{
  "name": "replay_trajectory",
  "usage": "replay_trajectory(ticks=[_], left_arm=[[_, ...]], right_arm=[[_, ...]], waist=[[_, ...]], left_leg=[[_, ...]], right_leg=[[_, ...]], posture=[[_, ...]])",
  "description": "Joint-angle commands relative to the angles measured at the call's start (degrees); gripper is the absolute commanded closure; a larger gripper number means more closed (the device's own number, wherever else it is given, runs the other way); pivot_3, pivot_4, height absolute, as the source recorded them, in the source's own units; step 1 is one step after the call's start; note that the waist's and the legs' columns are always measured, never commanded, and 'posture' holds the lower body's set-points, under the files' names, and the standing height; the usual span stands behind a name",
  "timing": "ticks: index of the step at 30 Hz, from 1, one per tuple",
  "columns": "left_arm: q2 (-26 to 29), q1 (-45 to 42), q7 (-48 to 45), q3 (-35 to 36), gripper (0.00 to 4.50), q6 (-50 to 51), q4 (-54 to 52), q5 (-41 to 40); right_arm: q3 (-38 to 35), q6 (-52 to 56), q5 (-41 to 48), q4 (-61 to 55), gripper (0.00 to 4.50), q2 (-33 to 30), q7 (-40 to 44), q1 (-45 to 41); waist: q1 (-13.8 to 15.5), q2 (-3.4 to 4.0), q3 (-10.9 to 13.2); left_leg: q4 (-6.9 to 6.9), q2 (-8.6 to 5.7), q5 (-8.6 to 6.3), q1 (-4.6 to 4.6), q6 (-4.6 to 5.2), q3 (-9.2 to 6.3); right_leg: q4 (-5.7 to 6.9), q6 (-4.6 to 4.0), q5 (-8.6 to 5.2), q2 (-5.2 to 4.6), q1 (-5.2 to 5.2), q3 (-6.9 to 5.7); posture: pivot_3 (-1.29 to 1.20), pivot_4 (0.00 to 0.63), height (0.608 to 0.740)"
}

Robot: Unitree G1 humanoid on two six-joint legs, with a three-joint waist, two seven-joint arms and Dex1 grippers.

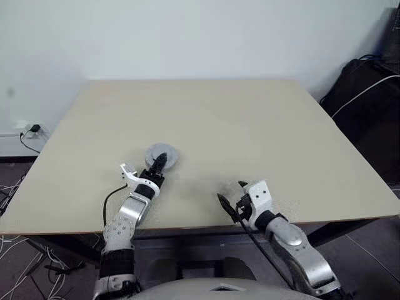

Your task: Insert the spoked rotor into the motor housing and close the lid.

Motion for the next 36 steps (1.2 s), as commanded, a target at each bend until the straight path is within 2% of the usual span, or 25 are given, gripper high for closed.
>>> replay_trajectory(ticks=[1, 6, 12, 19, 20, 27, 33, 36], left_arm=[[-0.19, -5.67, -1.31, 1.78, 2.4, -0.85, 2.78, 2.02], [-0.54, -14.28, 1.94, 4.38, 2.4, -5.15, 15.43, 9.78], [-0.85, -21.57, 1.38, 7.84, 2.4, -7.01, 26.63, 14.32], [-0.69, -24.69, 0.97, 10.04, 2.4, -6.59, 32.16, 18.13], [-0.72, -24.59, 0.95, 10.27, 2.4, -6.07, 32.04, 18.31], [0.24, -18.04, 2.4, 9.91, 0.08, 1.67, 25.18, 19.71], [2.25, -4.79, 5.25, 6.94, 0.03, 13.9, 9.07, 19.51], [3.7, 2.06, 5.84, 4.82, 0.03, 19.41, 0.16, 19.41]], right_arm=[[-1.71, -4.9, -2.64, -0.34, 0.0, 2.1, -1.08, -0.03], [-2.01, -2.77, -4.2, -2.63, 0.0, 4.29, -1.63, 1.52], [-2.15, 2.0, -5.89, -5.32, 0.0, 5.79, -2.55, 2.21], [-1.85, 6.46, -7.26, -9.25, 0.0, 7.21, -3.15, 2.9], [-2.06, 6.51, -7.29, -9.13, 0.0, 7.23, -3.06, 3.04], [-2.97, 8.29, -6.94, -9.2, 0.0, 7.72, -2.85, 3.69], [-5.5, 12.93, -3.88, -10.32, 0.0, 7.91, -0.9, 3.04], [-6.77, 14.5, -2.76, -10.63, 0.0, 8.72, -1.0, 3.14]], waist=[[0.0, -0.05, 0.03], [0.44, -0.18, 0.06], [0.5, -0.24, 0.08], [0.72, -0.27, 0.04], [0.72, -0.27, 0.03], [0.31, -0.19, -0.36], [-1.01, 0.04, -0.83], [-1.04, 0.16, -0.93]], left_leg=[[0.01, 0.0, 0.0, 0.0, 0.0, 0.0], [0.02, -0.01, 0.0, -0.01, 0.0, -0.06], [0.01, -0.02, -0.01, -0.08, -0.01, -0.07], [0.07, -0.02, 0.01, -0.05, -0.04, -0.13], [0.1, -0.02, 0.01, -0.05, -0.04, -0.14], [0.12, -0.01, 0.0, -0.02, -0.03, -0.14], [0.0, 0.05, -0.17, 0.25, -0.05, -0.09], [-0.27, 0.09, -0.55, 0.92, -0.02, -0.04]], right_leg=[[0.01, 0.01, 0.0, 0.0, 0.0, 0.0], [0.0, -0.13, 0.1, 0.01, 0.0, 0.0], [-0.01, -0.15, 0.11, 0.0, -0.07, 0.02], [0.03, -0.11, 0.13, -0.02, 0.0, -0.03], [0.04, -0.1, 0.14, -0.02, 0.02, -0.04], [0.06, -0.09, 0.18, -0.03, 0.03, -0.01], [0.05, -0.14, 0.12, -0.03, 0.16, 0.14], [0.02, -0.04, -0.19, -0.26, 0.46, 0.18]], posture=[[0.0, 0.0, 0.74], [0.0, 0.0, 0.74], [0.0, 0.0, 0.74], [0.0, 0.0, 0.74], [0.0, 0.0, 0.74], [0.0, 0.0, 0.74], [0.0, 0.0, 0.74], [0.0, 0.0, 0.74]])
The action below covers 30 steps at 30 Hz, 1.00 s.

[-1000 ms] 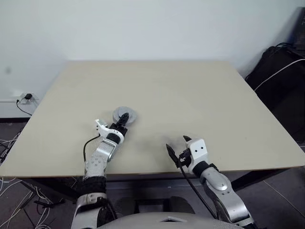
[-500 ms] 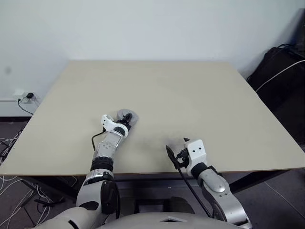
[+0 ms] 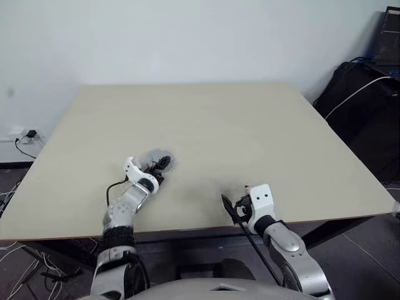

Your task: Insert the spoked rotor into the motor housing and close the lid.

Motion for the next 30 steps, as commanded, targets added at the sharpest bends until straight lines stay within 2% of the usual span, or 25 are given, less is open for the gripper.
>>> replay_trajectory(ticks=[1, 4, 7, 11, 16, 22, 30], left_arm=[[1.42, 7.42, 3.34, -1.61, 0.03, 7.22, -6.56, 0.82], [2.48, 12.49, 3.51, -3.19, 0.03, 8.12, -13.91, 2.31], [5.05, 16.31, 1.61, -8.66, 0.03, 0.98, -19.9, 10.79], [6.37, 20.64, 0.56, -15.25, 0.03, -14.53, -24.24, 23.74], [5.85, 24.65, 1.03, -19.82, 0.03, -35.85, -22.49, 38.05], [4.12, 27.04, -1.84, -20.67, 0.03, -47.47, -18.64, 41.12], [3.3, 27.0, -2.84, -20.22, 0.03, -48.28, -17.37, 41.31]], right_arm=[[-2.04, 1.33, 1.97, -3.26, 0.0, 1.11, -0.11, -0.54], [-3.84, 0.81, 3.28, -2.19, 0.0, 2.98, -0.73, -0.5], [-5.2, -1.89, 2.77, -0.81, 0.0, 4.66, -1.88, -0.71], [-6.02, -7.13, 2.01, 0.61, 0.0, 6.37, -2.52, -0.54], [-6.43, -14.25, 0.23, 3.45, 0.0, 7.98, -3.88, 0.12], [-7.41, -14.46, 3.01, 4.67, 0.0, 9.19, -2.54, 0.38], [-9.17, -16.25, 3.54, 9.75, 0.0, 9.12, -1.6, -1.45]], waist=[[-0.02, 0.14, -0.1], [0.0, 0.32, -0.24], [-0.04, 0.38, -0.24], [-0.29, 0.42, -0.17], [0.38, 0.46, 0.15], [1.09, 0.42, 0.25], [1.02, 0.39, 0.38]], left_leg=[[-0.01, 0.03, -0.02, 0.03, -0.03, -0.01], [-0.02, 0.06, -0.03, 0.05, -0.05, -0.02], [-0.03, 0.07, -0.05, 0.06, -0.1, -0.01], [-0.05, 0.1, -0.03, 0.08, -0.18, 0.03], [-0.06, 0.2, 0.01, 0.0, -0.26, -0.01], [-0.06, 0.19, -0.05, -0.13, -0.14, 0.0], [-0.05, 0.2, 0.05, -0.17, 0.18, 0.02]], right_leg=[[0.01, 0.07, -0.12, 0.01, 0.01, -0.01], [0.06, 0.06, -0.16, 0.03, -0.01, -0.02], [0.08, 0.03, -0.18, 0.05, -0.02, 0.01], [0.08, 0.01, -0.19, 0.14, -0.06, 0.11], [0.09, -0.03, -0.2, 0.16, -0.14, 0.05], [0.03, -0.02, -0.2, 0.09, -0.24, 0.02], [0.0, 0.0, -0.22, 0.09, -0.26, -0.04]], posture=[[0.0, 0.0, 0.74], [0.0, 0.0, 0.74], [0.0, 0.0, 0.74], [0.0, 0.0, 0.74], [0.0, 0.0, 0.74], [0.0, 0.0, 0.74], [0.0, 0.0, 0.74]])
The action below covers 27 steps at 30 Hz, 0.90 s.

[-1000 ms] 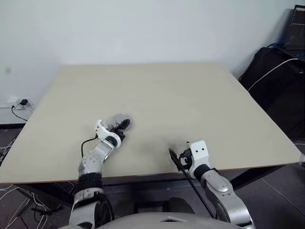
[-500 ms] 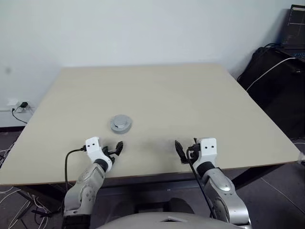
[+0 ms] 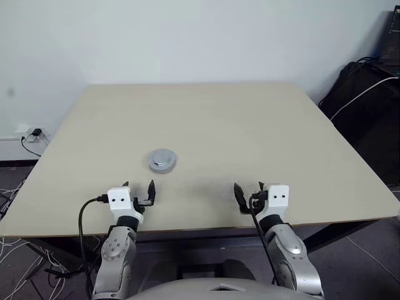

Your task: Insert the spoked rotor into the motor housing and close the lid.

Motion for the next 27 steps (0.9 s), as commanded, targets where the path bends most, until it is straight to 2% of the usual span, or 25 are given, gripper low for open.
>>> replay_trajectory(ticks=[1, 27], left_arm=[[-0.43, -0.81, -0.26, 0.72, 0.03, -1.3, -0.51, 0.11], [-1.96, -1.64, 2.03, 1.24, 0.03, -0.57, -0.39, 2.9]], right_arm=[[-0.95, -1.95, 0.75, 0.73, 0.0, 0.2, 0.53, -1.83], [-1.41, -10.25, -0.45, 11.56, 0.0, -0.43, 3.38, -4.87]], waist=[[-0.01, 0.03, 0.03], [0.0, 0.04, 0.06]], left_leg=[[0.0, 0.0, 0.0, 0.0, 0.0, 0.0], [0.0, 0.02, -0.01, 0.0, 0.05, 0.0]], right_leg=[[0.0, 0.0, 0.0, 0.0, 0.0, 0.0], [-0.02, 0.0, 0.0, 0.0, 0.01, -0.03]], posture=[[0.0, 0.0, 0.74], [0.0, 0.0, 0.74]])
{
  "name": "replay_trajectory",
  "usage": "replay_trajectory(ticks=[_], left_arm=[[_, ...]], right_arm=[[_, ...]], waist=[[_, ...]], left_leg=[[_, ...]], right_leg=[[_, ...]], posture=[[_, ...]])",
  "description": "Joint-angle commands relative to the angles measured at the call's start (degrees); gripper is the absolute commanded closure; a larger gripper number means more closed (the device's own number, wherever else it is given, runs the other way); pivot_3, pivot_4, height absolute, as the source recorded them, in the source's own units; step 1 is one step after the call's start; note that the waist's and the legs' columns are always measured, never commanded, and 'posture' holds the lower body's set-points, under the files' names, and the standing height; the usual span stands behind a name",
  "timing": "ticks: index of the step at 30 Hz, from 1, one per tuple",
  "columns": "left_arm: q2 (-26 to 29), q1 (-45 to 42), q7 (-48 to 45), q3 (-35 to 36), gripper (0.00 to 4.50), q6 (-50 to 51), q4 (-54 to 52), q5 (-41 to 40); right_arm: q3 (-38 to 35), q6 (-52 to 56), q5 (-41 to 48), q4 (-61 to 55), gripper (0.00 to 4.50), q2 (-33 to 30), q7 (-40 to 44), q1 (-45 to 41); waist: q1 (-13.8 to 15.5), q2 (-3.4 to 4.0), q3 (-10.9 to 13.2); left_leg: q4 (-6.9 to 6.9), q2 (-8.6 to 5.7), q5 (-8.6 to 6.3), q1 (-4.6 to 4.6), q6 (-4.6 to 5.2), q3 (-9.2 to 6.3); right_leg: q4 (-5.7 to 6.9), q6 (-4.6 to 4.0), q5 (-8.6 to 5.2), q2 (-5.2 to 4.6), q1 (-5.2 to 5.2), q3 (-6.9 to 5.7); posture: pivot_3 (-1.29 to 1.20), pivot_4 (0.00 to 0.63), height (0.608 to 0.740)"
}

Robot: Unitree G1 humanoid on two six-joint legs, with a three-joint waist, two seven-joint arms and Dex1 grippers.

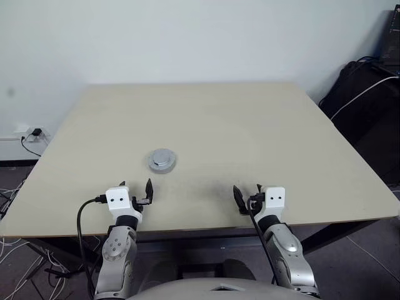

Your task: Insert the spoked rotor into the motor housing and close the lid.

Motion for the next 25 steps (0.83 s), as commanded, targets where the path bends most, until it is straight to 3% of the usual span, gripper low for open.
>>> replay_trajectory(ticks=[1, 25], left_arm=[[-0.09, -1.3, 0.02, -0.07, 0.03, 0.04, -0.44, 0.64], [0.01, -1.22, 0.0, 0.06, 0.03, 0.89, -0.5, 0.66]], right_arm=[[-0.38, -2.32, 0.12, 0.37, 0.0, 0.06, 0.56, -1.22], [-0.14, -2.77, -0.85, 1.49, 0.0, -0.01, 0.68, -1.52]], waist=[[0.0, 0.0, 0.0], [0.0, 0.0, 0.0]], left_leg=[[0.0, 0.0, 0.0, 0.0, 0.0, 0.0], [0.0, 0.0, -0.01, 0.0, 0.0, 0.0]], right_leg=[[0.0, 0.0, 0.0, 0.0, 0.0, 0.0], [0.0, -0.01, 0.0, 0.0, 0.0, 0.01]], posture=[[0.0, 0.0, 0.74], [0.0, 0.0, 0.74]])
